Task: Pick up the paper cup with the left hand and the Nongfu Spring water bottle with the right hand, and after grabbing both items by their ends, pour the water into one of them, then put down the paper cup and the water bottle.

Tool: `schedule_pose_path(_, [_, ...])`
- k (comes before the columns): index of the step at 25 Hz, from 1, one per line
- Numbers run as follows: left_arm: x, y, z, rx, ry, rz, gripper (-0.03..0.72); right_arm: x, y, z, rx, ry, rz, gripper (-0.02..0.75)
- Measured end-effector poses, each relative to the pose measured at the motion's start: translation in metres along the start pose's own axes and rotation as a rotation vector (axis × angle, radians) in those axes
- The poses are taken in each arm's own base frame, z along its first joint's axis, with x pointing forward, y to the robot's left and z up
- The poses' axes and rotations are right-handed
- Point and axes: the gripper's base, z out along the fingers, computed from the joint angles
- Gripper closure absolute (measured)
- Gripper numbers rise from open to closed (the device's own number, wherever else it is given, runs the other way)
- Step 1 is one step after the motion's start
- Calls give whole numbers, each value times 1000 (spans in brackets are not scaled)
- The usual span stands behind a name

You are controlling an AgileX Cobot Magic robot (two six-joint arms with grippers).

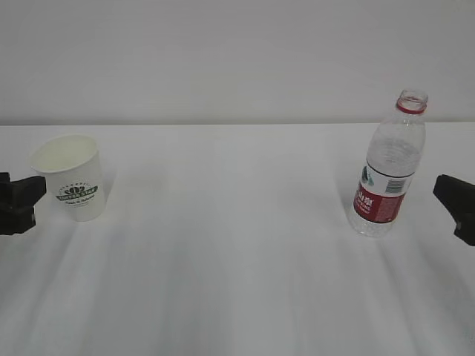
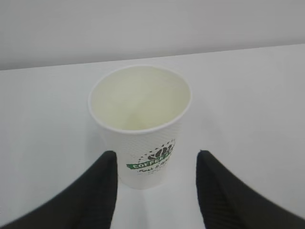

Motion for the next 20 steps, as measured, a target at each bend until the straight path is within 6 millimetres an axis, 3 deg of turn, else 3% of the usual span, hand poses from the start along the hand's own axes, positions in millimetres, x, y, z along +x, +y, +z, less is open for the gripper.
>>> schedule_pose_path(8, [12, 0, 11, 8, -4, -4, 297, 6, 0, 9, -18, 13, -3, 253])
schedule_pose_path(16, [32, 0, -2, 33, -112, -12, 297, 14, 2, 15, -48, 60, -40, 253])
schedule_pose_path(20, [44, 0, -7, 32, -79, -15, 298, 15, 2, 16, -50, 67, -41, 253])
